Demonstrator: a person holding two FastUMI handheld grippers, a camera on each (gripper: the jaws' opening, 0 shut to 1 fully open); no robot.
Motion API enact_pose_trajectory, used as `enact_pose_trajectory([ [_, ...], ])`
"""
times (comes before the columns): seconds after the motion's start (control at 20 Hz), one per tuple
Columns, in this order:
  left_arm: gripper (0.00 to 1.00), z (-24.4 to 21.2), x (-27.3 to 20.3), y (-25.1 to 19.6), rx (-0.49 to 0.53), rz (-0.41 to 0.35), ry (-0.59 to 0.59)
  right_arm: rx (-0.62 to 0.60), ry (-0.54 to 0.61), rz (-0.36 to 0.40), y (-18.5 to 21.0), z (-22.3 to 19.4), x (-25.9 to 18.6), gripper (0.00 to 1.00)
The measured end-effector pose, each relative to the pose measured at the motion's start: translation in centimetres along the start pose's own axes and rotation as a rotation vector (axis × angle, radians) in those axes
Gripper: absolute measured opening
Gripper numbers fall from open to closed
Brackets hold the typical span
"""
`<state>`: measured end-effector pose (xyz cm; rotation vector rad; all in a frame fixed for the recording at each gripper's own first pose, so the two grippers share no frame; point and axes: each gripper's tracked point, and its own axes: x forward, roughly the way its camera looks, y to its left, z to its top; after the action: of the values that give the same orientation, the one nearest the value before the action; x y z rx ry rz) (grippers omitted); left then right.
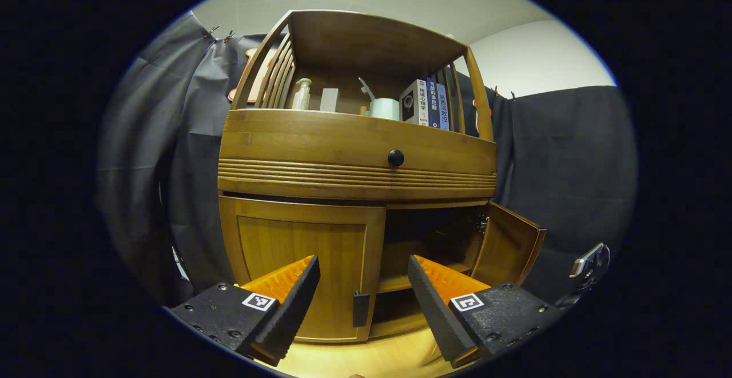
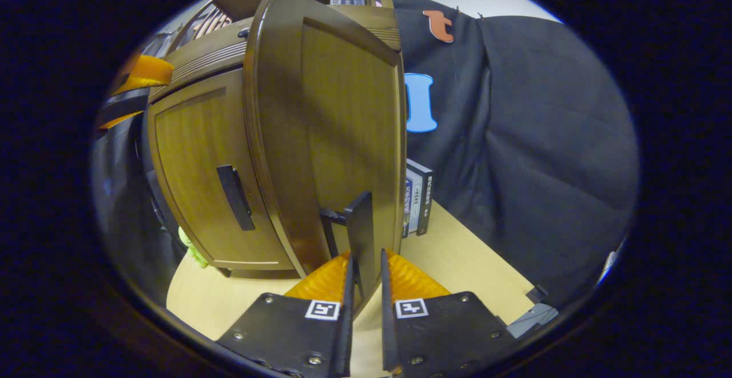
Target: Open the right door of the double-door shoe cabinet with the right hand, and open the left door with the left hand.
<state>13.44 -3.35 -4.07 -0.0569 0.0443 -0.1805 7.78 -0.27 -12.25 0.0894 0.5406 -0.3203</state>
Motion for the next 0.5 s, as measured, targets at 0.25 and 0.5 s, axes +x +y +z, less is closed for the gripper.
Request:
enact_pose_trajectory([
  [0.25,0.92,-0.3,0.3,-0.5,0.010,-0.006,0.007,-0.005,-0.005,-0.052,-1.4,-0.1,-0.4,0.21],
  [0.5,0.95,-1.0,0.6,-0.7,0.030,-0.007,0.018,0.048,-0.014,-0.061,-2.1,-0.2,-0.9,0.21],
])
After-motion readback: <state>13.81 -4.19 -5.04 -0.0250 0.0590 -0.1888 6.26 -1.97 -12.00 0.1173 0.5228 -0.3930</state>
